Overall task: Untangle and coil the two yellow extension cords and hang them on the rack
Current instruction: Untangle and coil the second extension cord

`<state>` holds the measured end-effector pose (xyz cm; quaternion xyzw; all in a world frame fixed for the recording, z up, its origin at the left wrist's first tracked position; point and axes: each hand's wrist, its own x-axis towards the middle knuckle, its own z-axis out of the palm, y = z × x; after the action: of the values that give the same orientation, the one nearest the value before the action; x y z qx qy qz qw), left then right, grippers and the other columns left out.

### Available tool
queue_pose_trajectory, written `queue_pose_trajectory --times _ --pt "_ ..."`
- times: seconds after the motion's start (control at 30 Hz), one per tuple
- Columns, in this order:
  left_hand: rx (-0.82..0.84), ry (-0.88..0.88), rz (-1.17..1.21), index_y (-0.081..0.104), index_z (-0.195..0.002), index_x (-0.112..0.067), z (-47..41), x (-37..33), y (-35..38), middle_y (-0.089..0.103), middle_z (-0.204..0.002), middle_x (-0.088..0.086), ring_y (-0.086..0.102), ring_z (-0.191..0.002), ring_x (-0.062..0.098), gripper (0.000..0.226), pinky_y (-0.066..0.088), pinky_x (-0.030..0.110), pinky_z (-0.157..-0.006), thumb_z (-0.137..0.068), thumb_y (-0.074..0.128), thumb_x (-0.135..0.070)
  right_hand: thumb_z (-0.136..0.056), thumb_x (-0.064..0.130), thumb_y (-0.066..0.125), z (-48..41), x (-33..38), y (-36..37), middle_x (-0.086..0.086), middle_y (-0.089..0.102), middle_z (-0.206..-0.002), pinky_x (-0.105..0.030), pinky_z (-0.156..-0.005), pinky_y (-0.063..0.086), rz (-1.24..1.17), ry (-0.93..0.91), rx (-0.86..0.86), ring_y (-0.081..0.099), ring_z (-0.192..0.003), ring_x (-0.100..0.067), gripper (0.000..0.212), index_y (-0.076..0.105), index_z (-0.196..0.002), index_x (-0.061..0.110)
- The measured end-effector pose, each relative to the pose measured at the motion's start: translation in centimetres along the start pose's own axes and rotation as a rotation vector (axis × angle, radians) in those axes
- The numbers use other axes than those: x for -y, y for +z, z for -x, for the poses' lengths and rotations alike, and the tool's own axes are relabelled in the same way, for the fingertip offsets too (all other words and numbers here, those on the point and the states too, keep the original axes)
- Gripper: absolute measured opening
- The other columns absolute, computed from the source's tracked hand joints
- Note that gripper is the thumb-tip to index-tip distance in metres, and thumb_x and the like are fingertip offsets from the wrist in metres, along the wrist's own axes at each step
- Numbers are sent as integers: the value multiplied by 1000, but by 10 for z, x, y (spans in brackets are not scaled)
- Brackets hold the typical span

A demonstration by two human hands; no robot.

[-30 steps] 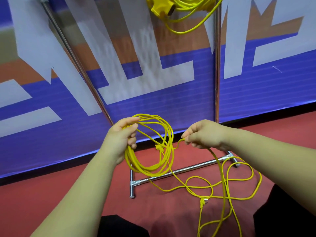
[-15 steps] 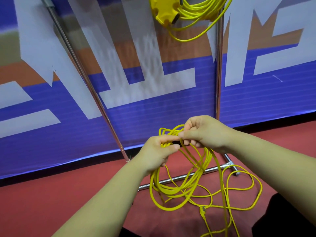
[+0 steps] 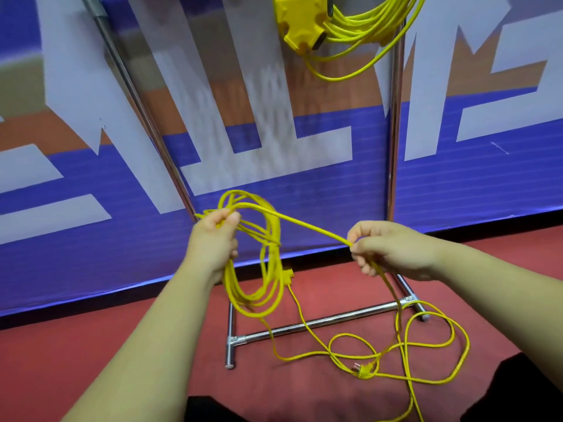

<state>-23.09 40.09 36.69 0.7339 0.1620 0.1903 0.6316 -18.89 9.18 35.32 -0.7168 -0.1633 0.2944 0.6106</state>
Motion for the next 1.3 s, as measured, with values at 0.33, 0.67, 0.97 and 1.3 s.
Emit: queue_pose_trajectory --times 0.33,0.67,0.97,1.3 --pt "15 -12 116 57 -130 -25 -4 -6 -56 44 -69 -2 29 -40 8 33 32 20 -39 -103 52 -7 -91 19 71 -5 -13 -4 -1 58 -52 -19 -41 38 130 126 -354 45 -40 -10 23 61 -73 10" --pt "320 -119 333 68 -105 -18 27 -21 -39 34 -63 0 27 -38 5 24 28 16 -38 -103 45 -10 -92 -4 51 -19 -3 10 -12 56 -72 -24 -54 52 -403 276 -579 52 -55 -15 14 58 -81 3" --pt "570 -169 124 65 -112 -8 60 -12 7 45 -65 7 32 -40 11 28 34 22 -41 -97 45 5 -92 16 66 -20 9 13 4 70 -76 -23 -54 28 -197 208 -431 45 -60 -8 8 74 -93 19" --pt "388 -265 201 61 -128 -12 72 4 50 60 -73 10 54 -52 19 37 49 30 -50 -99 45 5 -89 6 68 -23 26 27 0 72 -89 -25 -71 49 -225 112 -215 62 -68 -5 20 73 -105 16"
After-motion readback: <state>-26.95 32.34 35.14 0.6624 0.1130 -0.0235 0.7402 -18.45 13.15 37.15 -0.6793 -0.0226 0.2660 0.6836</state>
